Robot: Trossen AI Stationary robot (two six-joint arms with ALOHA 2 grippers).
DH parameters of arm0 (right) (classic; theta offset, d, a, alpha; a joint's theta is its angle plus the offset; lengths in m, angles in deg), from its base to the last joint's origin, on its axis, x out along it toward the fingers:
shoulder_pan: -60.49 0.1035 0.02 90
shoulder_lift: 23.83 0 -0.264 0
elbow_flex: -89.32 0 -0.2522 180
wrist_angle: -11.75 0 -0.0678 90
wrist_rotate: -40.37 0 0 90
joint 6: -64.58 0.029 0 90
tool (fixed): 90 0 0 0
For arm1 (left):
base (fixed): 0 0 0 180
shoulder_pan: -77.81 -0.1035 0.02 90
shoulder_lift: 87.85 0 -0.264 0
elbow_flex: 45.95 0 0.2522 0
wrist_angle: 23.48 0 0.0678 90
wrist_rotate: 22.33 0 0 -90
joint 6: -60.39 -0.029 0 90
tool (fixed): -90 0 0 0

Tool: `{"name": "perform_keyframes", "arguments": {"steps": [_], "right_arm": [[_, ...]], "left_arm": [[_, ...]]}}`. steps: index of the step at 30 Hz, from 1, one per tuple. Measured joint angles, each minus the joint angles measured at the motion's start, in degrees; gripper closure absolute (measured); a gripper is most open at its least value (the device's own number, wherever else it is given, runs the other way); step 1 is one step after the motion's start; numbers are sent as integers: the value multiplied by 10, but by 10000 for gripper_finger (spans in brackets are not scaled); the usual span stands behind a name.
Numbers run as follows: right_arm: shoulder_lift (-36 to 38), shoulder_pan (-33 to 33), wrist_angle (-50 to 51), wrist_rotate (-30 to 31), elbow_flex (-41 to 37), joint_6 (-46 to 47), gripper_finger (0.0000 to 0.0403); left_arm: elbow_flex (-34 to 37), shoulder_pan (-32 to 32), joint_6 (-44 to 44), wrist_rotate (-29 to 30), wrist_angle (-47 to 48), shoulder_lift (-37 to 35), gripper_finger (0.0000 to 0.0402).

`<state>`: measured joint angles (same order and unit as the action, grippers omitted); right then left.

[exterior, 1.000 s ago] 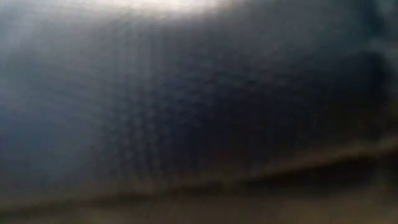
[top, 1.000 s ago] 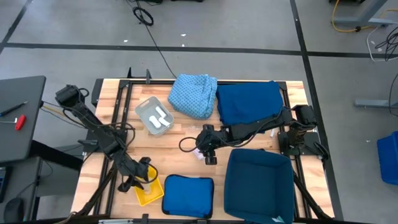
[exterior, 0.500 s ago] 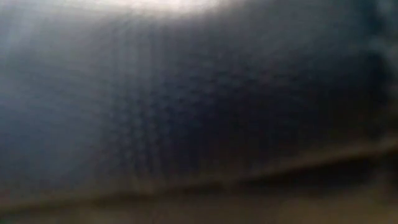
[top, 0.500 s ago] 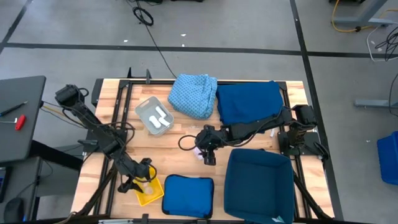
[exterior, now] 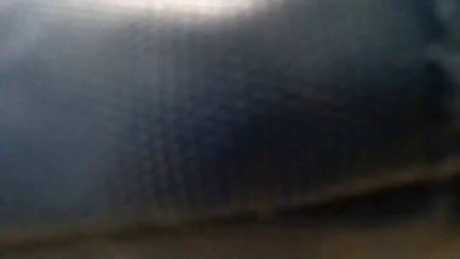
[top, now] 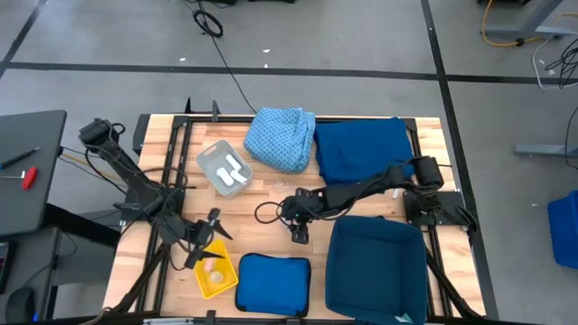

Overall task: Pick & place medical supplies in basket/bin
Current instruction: Put the white medicine bottle into the yellow bin

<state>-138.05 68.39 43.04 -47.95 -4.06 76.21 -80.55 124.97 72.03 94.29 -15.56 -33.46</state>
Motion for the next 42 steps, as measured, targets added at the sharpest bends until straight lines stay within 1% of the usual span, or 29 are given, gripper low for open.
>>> {"name": "perform_keyframes", "arguments": {"steps": [2,5,7,11,14,19,20,27,31,42], "right_arm": [[-6,0,-1,2,0,0,149],[-10,0,10,28,0,-5,149],[-10,0,14,44,0,-25,153],[-10,0,12,74,0,-67,172],[-10,0,11,86,0,-90,201],[-10,0,1,88,0,-104,271],[-10,1,-3,88,0,-106,276],[-10,1,-38,88,0,-115,276],[-10,1,-58,87,0,-124,276],[-10,1,-137,91,0,-145,276]], "left_arm": [[0,0,-16,24,-1,-3,129],[0,0,-43,62,-9,-3,129],[0,-2,-63,86,-22,-3,129],[0,-22,-94,96,-48,-3,129],[0,-44,-102,97,-56,-3,129],[0,-78,-104,99,-56,-3,129],[0,-83,-106,100,-57,-3,129],[0,-113,-112,109,-84,-3,129],[10,-121,-119,109,-127,-3,129],[94,-151,-115,113,-292,-3,129]]}}
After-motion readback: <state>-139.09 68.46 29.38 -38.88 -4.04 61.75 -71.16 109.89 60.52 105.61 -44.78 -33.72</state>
